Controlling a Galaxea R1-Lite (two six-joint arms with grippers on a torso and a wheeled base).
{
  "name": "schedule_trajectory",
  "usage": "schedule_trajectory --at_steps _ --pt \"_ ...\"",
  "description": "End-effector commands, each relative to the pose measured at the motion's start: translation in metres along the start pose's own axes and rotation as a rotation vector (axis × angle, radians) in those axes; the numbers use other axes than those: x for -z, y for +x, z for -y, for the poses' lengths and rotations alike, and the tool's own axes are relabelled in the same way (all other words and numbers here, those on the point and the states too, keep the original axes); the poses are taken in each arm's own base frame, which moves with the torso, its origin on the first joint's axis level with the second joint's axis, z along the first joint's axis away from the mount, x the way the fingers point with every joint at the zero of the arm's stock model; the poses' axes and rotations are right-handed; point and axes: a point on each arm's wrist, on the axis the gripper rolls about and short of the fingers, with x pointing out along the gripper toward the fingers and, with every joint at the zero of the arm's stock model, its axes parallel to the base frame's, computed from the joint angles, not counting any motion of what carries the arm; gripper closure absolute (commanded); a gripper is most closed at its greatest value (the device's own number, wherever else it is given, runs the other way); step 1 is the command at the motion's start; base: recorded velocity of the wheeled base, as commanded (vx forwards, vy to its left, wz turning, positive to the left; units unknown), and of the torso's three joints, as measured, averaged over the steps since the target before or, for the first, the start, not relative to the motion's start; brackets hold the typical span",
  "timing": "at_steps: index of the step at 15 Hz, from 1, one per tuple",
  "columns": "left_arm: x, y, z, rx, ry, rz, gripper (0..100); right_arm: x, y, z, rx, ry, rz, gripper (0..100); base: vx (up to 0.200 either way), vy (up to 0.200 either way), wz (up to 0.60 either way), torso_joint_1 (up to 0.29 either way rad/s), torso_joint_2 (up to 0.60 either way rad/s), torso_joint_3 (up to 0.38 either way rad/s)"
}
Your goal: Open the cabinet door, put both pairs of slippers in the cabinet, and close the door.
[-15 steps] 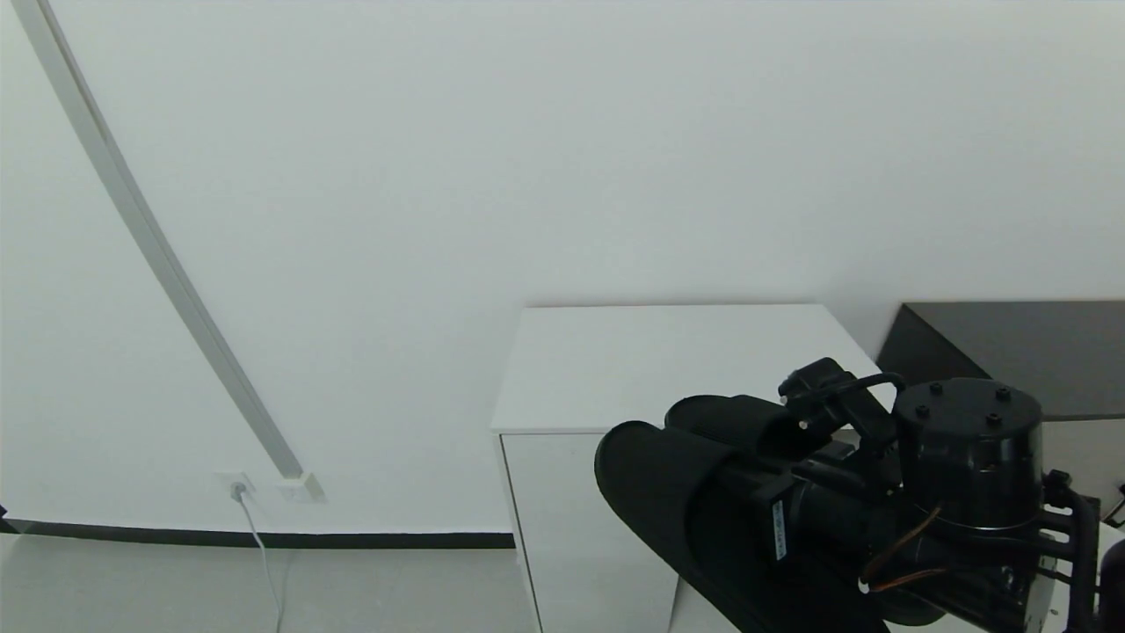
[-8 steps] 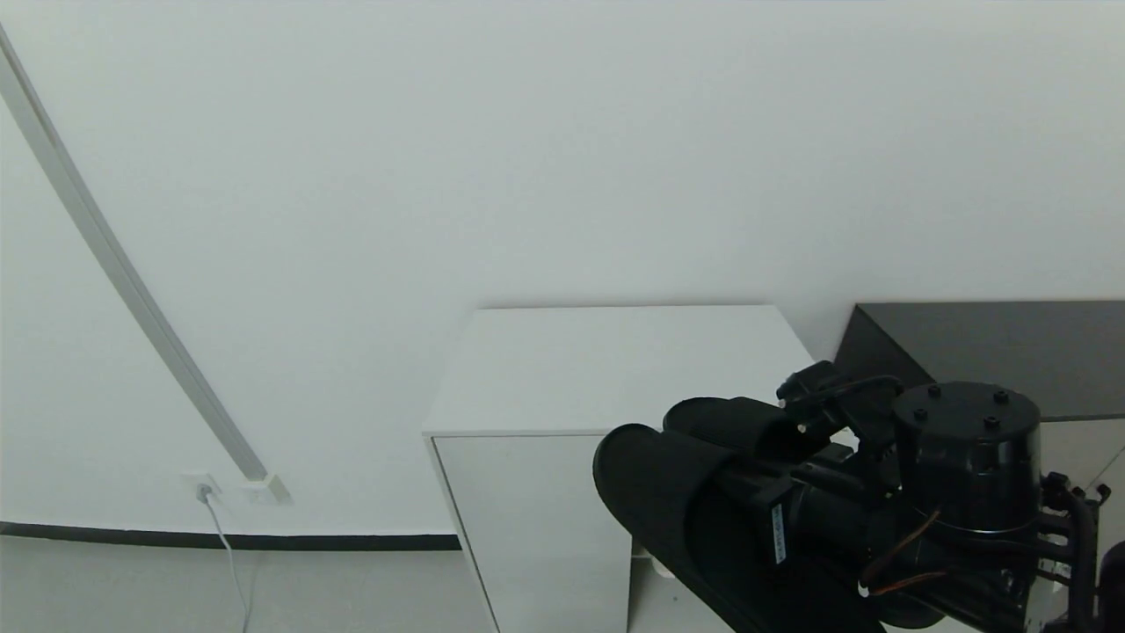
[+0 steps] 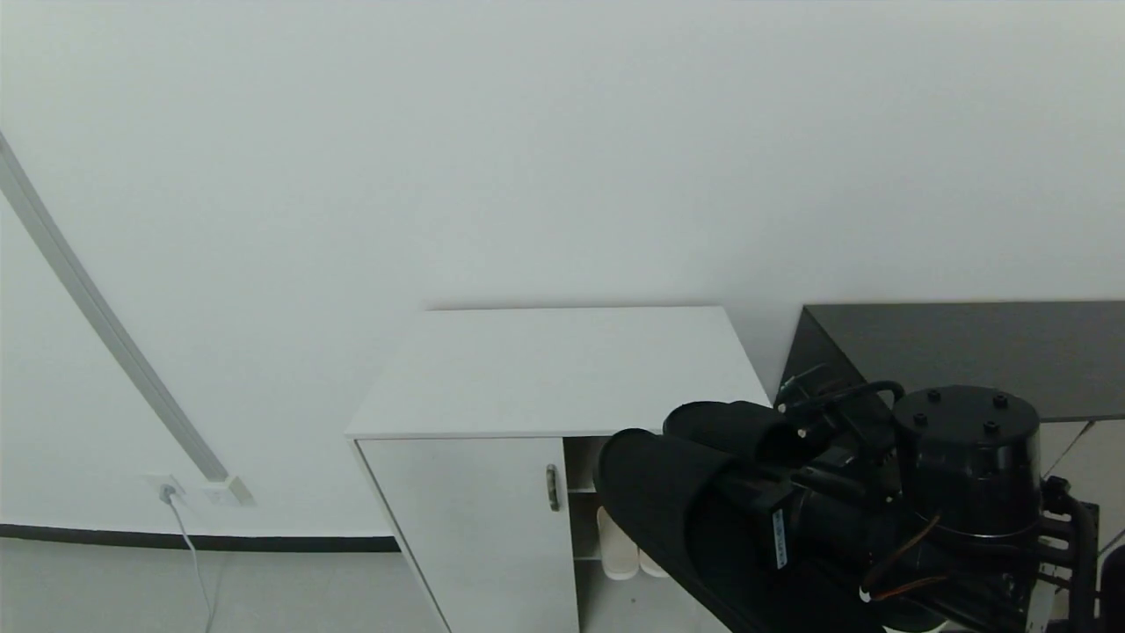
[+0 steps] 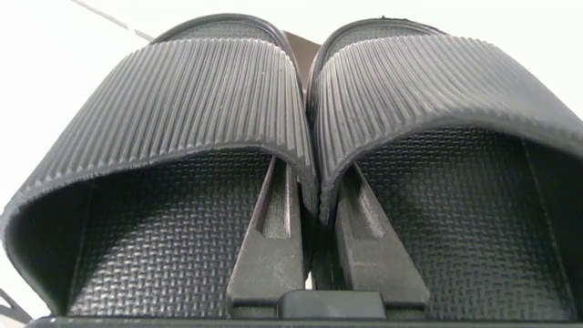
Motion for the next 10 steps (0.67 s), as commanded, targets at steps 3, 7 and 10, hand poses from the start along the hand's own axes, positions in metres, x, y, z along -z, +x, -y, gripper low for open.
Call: schedule_trajectory --at_steps 3,7,10 --pt "0.0001 0.0 0.0 0.0 -0.002 0.0 100 0.0 0.0014 0.0008 0.002 0.008 0.021 100 0.0 0.0 0.0 0.0 0.0 0.0" --pt "0.0001 0.0 0.0 0.0 0.0 0.0 100 0.0031 0.0041 0.0009 0.004 0.005 0.015 100 0.0 0.0 0.0 0.0 0.0 0.0" --pt "0.0 0.0001 0.0 0.0 -0.002 -0.002 100 0.0036 0.0039 0.0006 0.003 0.003 0.013 100 0.0 0.0 0.0 0.0 0.0 0.0"
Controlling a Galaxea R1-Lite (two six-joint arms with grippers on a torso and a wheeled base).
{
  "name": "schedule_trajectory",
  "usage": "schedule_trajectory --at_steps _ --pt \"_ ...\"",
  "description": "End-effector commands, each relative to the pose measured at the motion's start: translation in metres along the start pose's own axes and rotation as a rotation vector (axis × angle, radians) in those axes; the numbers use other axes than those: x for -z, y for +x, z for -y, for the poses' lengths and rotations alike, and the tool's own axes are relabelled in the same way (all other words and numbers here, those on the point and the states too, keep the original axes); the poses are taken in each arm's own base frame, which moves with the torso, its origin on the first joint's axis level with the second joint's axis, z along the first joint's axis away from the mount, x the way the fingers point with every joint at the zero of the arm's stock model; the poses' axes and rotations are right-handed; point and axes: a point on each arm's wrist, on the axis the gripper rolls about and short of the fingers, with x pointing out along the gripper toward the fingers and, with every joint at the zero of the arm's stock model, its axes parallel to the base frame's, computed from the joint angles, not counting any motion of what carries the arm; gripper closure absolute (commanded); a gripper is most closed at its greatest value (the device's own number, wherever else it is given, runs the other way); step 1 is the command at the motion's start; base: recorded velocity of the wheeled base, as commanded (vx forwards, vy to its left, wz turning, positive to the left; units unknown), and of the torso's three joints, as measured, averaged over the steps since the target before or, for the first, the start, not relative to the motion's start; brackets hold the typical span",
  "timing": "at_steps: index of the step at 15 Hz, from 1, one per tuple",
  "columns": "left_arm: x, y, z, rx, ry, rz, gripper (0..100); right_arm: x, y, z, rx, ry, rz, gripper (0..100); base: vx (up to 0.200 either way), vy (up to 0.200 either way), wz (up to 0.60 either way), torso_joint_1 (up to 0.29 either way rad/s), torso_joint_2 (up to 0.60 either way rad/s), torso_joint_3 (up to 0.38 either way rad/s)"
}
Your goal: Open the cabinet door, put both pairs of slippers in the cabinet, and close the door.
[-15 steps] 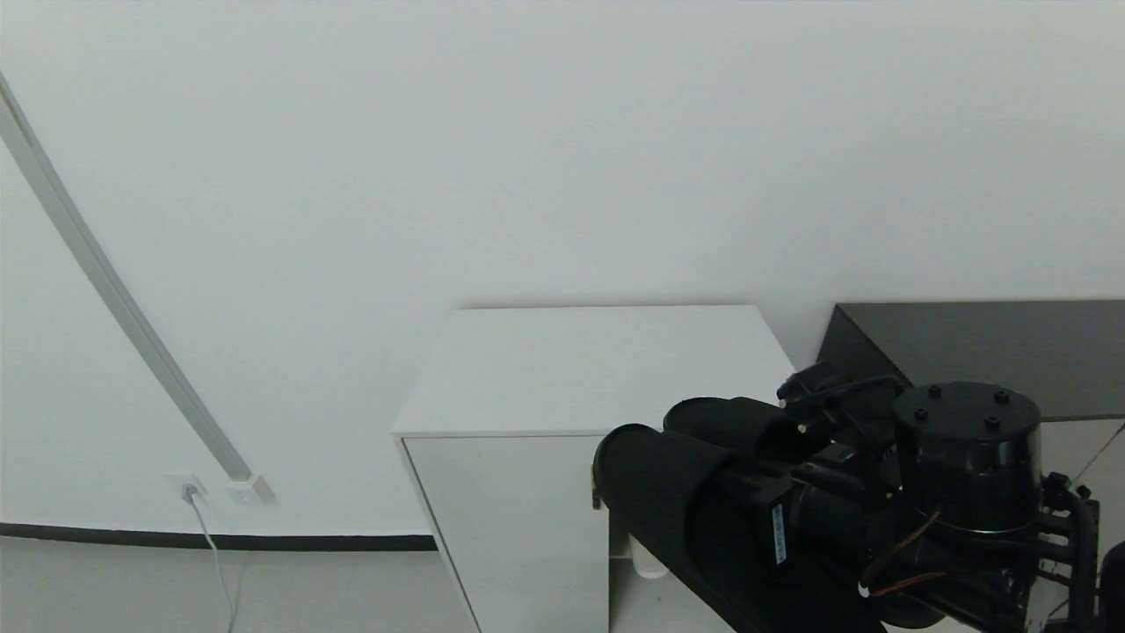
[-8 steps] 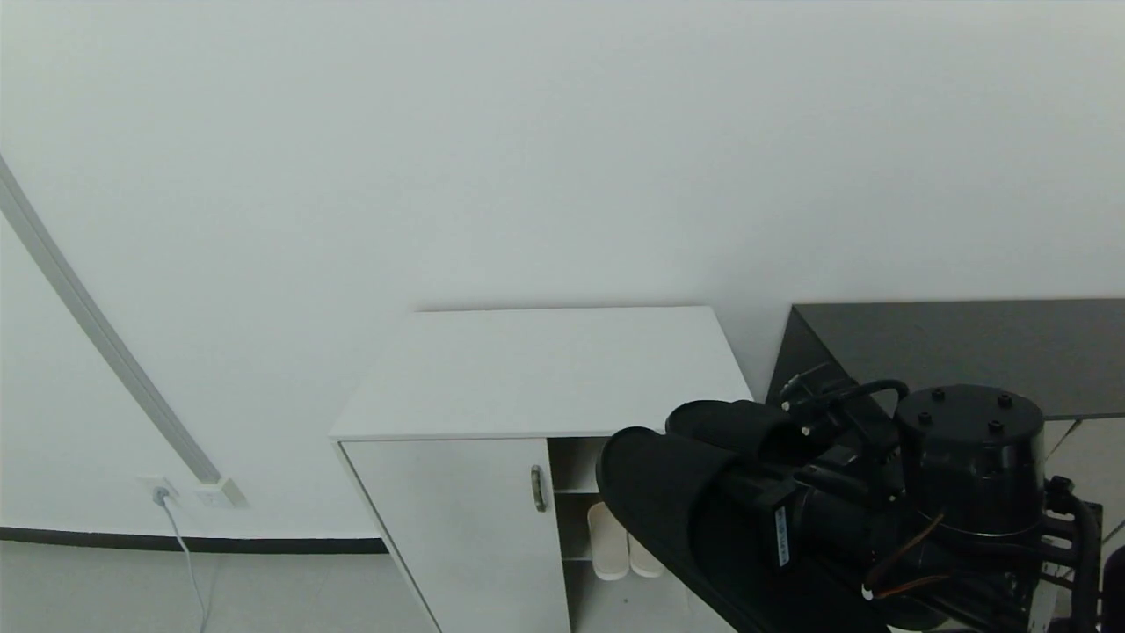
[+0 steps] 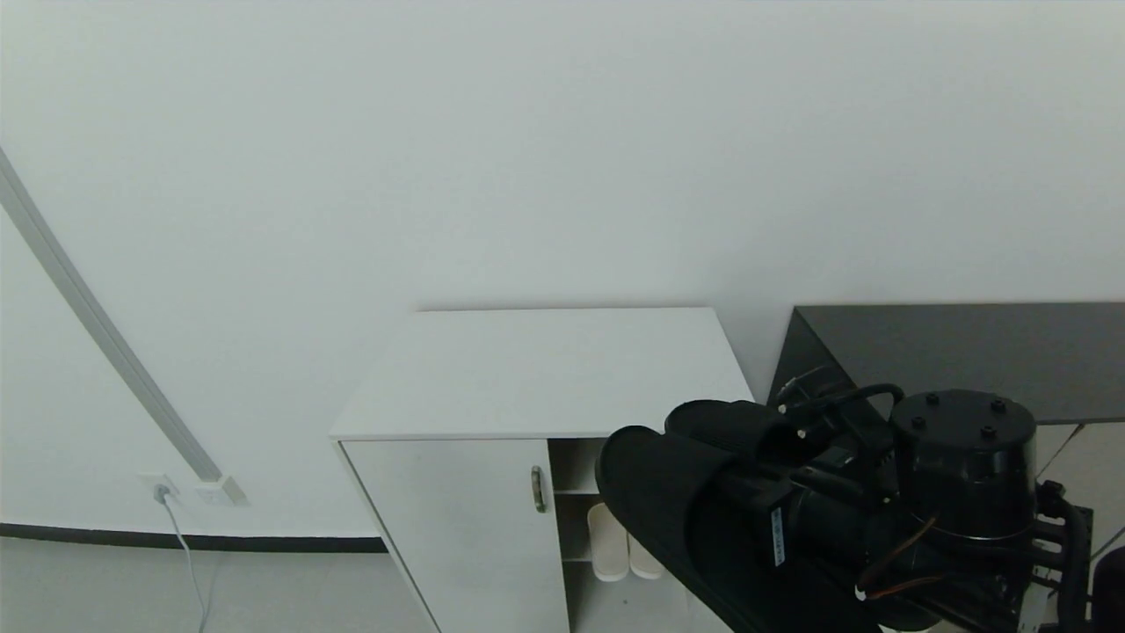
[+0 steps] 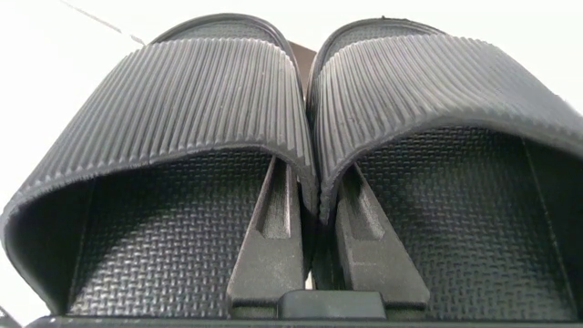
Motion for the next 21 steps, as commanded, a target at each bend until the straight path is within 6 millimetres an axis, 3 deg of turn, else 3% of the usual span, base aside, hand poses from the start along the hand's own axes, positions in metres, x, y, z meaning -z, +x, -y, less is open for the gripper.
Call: schedule_trajectory --at_steps 1,8,21 --pt "0.0 0.0 0.0 0.0 0.0 0.0 100 0.0008 0.0003 -0.0006 -0.004 -0.001 -0.003 100 0.0 0.0 0.0 0.0 0.0 0.0" --pt "0.0 0.0 0.0 0.0 -0.002 0.0 100 0.0044 -0.0006 -0.0037 -0.017 -0.007 -0.015 100 0.0 0.0 0.0 -0.014 0.03 0.018" --pt "0.0 0.0 -0.0001 -0.004 -0.003 0.0 100 0.0107 0.0032 -0.005 -0.02 -0.013 -0.023 100 0.0 0.0 0.0 -0.156 0.36 0.198"
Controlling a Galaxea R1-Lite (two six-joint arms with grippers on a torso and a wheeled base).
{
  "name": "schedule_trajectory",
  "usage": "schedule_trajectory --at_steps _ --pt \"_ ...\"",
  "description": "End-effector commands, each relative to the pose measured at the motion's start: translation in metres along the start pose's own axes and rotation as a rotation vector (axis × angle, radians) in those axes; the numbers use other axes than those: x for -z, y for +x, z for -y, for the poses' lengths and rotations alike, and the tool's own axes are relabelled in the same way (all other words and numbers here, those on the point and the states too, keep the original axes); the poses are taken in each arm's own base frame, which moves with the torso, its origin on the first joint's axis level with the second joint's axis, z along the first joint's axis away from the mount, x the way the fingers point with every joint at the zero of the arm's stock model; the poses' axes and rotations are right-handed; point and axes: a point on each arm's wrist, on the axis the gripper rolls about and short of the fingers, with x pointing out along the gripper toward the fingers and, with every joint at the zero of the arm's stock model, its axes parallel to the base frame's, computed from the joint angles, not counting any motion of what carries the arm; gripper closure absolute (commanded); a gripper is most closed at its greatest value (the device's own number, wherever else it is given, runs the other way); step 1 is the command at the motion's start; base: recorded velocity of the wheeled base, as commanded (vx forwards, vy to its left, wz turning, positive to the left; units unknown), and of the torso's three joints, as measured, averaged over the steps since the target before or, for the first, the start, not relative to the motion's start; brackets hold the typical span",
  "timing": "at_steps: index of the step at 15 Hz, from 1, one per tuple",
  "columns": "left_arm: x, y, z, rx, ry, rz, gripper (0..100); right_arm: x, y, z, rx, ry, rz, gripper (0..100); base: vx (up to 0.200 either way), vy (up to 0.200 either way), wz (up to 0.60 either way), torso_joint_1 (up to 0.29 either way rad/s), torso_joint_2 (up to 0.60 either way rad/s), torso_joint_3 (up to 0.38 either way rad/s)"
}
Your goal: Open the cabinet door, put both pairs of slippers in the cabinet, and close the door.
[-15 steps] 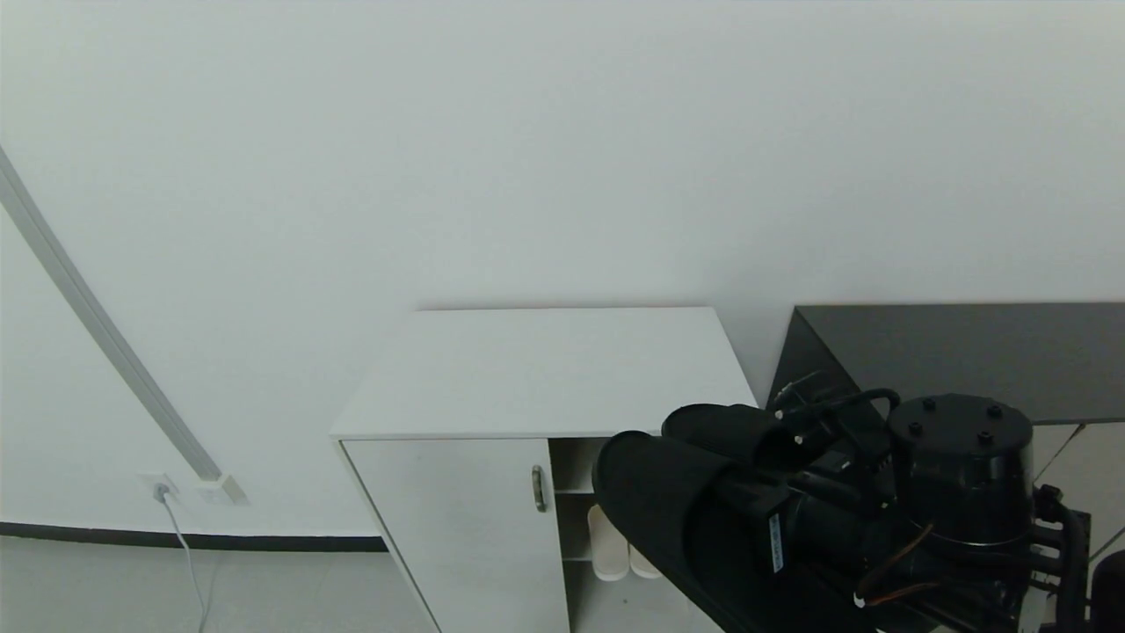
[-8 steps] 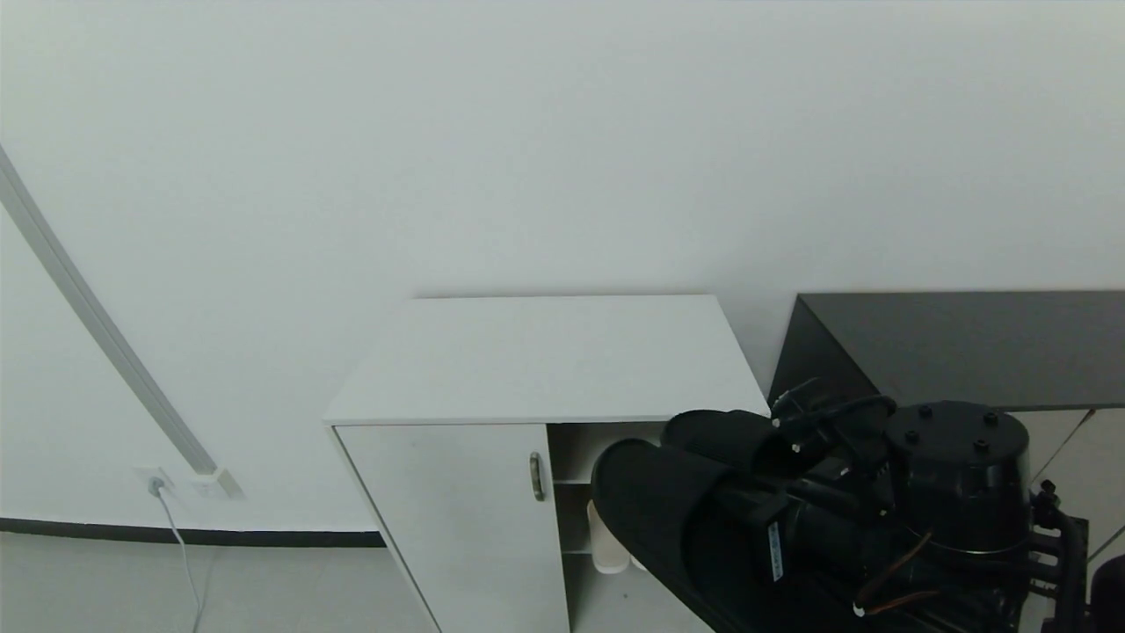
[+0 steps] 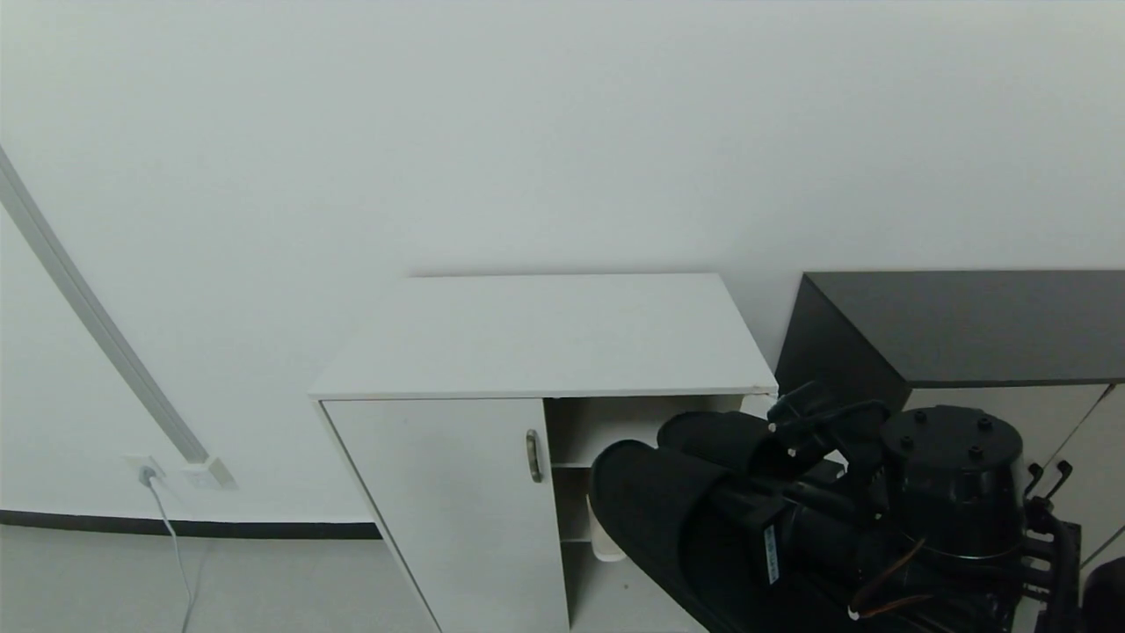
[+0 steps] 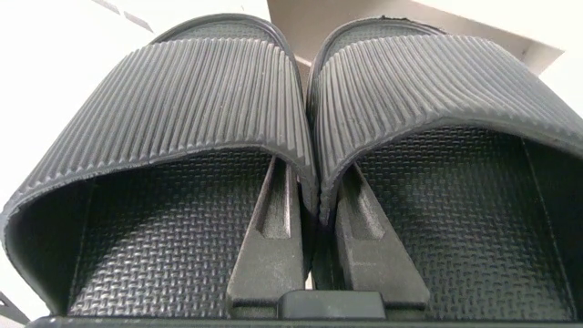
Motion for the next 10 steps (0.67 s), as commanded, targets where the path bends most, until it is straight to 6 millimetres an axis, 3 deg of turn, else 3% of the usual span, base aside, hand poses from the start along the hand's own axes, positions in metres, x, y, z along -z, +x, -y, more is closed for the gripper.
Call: schedule_trajectory --at_steps 1,10 --pt "0.0001 0.0 0.0 -0.002 -0.001 0.0 100 0.0015 0.0013 -0.0002 0.0 -0.001 -0.006 100 0.0 0.0 0.0 -0.168 0.4 0.232" --pt "0.0001 0.0 0.0 -0.003 -0.002 0.0 100 0.0046 0.0039 -0.0001 0.001 -0.002 -0.013 100 0.0 0.0 0.0 -0.219 0.53 0.312"
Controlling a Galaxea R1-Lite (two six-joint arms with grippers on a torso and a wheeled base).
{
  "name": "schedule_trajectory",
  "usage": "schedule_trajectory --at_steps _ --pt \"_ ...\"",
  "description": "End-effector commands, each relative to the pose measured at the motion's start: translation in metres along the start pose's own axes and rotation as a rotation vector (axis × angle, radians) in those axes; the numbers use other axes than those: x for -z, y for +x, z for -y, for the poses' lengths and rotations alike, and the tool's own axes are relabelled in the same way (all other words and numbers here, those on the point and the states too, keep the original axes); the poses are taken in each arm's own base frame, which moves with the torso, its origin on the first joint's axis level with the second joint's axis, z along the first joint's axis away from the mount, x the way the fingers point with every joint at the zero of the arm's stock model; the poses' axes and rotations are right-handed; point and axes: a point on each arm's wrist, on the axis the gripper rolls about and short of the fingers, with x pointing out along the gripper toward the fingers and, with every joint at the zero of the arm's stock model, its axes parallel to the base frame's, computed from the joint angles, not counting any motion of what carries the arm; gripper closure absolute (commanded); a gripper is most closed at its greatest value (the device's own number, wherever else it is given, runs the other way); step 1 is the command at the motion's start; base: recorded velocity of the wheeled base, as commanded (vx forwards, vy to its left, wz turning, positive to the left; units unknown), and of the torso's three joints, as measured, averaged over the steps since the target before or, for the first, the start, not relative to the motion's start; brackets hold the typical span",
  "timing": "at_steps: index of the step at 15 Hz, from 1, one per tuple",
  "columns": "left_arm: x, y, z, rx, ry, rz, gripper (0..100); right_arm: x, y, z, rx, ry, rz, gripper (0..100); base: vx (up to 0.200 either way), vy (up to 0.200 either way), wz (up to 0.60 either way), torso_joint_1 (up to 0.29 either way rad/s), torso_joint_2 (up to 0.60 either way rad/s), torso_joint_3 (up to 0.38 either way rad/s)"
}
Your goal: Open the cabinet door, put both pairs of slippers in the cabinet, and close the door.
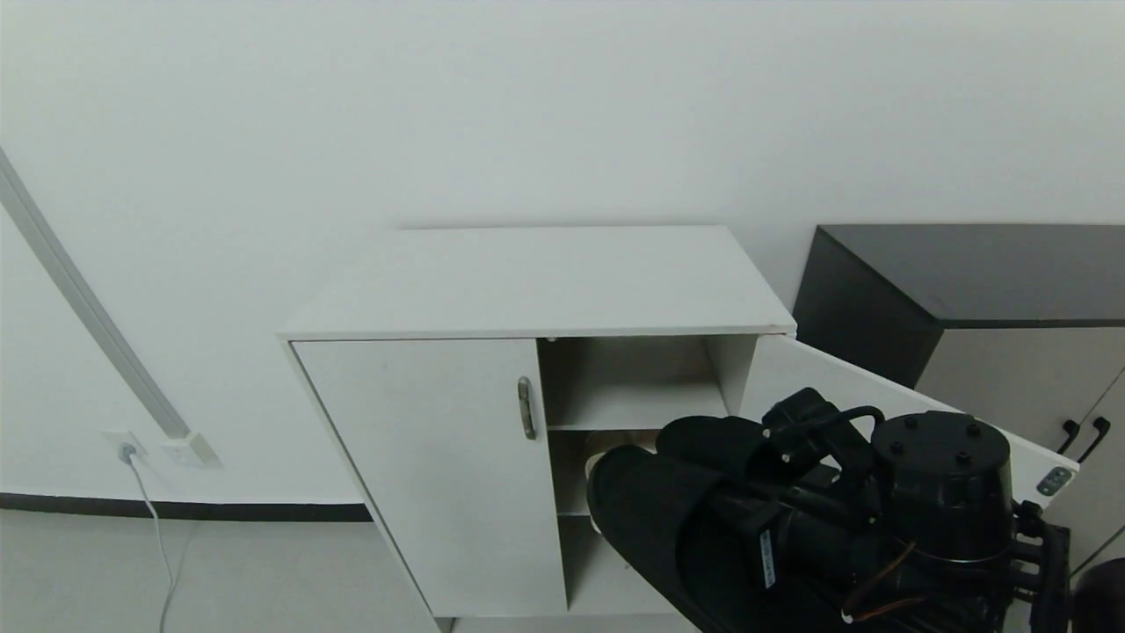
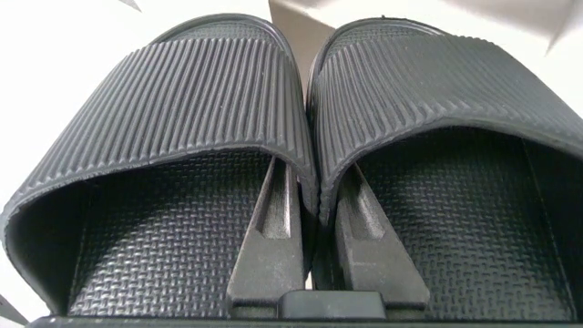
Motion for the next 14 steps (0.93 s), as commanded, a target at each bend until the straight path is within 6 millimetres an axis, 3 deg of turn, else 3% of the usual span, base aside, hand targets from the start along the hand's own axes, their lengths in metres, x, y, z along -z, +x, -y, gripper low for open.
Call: schedule_trajectory --at_steps 1,14 --pt "0.0 0.0 0.0 -0.001 0.0 0.0 100 0.0004 0.0005 -0.0001 0.0 -0.001 -0.002 100 0.0 0.0 0.0 -0.188 0.53 0.32" --pt "0.0 0.0 0.0 -0.002 -0.002 0.0 100 0.0042 0.0043 -0.0006 -0.001 -0.008 0.004 100 0.0 0.0 0.0 -0.152 0.48 0.328"
